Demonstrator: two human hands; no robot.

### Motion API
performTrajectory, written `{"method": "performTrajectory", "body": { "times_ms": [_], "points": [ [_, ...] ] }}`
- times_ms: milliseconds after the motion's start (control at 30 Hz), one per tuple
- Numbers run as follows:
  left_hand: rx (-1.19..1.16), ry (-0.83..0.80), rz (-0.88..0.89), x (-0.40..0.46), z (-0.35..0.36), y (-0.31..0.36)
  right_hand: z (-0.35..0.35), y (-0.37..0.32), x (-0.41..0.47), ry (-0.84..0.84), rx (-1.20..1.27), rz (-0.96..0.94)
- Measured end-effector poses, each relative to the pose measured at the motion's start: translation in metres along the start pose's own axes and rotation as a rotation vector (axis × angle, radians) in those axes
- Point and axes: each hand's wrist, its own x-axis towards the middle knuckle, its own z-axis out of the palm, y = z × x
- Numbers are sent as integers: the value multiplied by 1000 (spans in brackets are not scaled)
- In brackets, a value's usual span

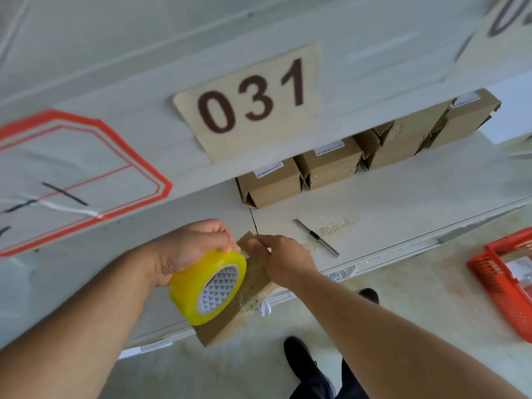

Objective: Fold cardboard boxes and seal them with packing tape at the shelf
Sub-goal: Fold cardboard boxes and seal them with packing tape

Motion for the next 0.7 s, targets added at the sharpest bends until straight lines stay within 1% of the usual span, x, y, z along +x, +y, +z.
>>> {"method": "performTrajectory", "body": {
  "times_ms": [133, 233, 333, 400, 433, 467, 500, 533, 567, 600, 633, 700],
  "points": [
    [-267, 163, 36, -20, -13, -42, -4, 4, -11, -65, -126, -29],
    [-405, 262, 61, -28, -12, -61, -3, 1, -11, -113, -259, 2],
    [-510, 352, 103, -34, -10, -68, -8, -9, -15, -174, -333, 65],
    [-542, 395, 129, -40, -11, -70, -7, -19, -26, -89, -371, 80],
    [-563, 421, 139, -44, -13, -72, -2, -24, -36, 33, -395, 8],
    [-593, 453, 147, -48, -15, -73, 6, -29, -46, 189, -402, -147],
    [-626, 483, 156, -53, -17, -76, 16, -34, -57, 272, -394, -343],
    [-657, 511, 163, -59, -20, -81, 29, -38, -66, 220, -416, -534],
    [-686, 536, 170, -65, -24, -86, 42, -39, -74, 61, -469, -672],
    [-707, 554, 172, -70, -27, -91, 54, -37, -77, -102, -539, -742],
    [-721, 567, 166, -74, -30, -96, 63, -33, -76, -188, -610, -771],
    [-739, 584, 143, -81, -31, -103, 66, -28, -62, -220, -689, -743]
  ]
}}
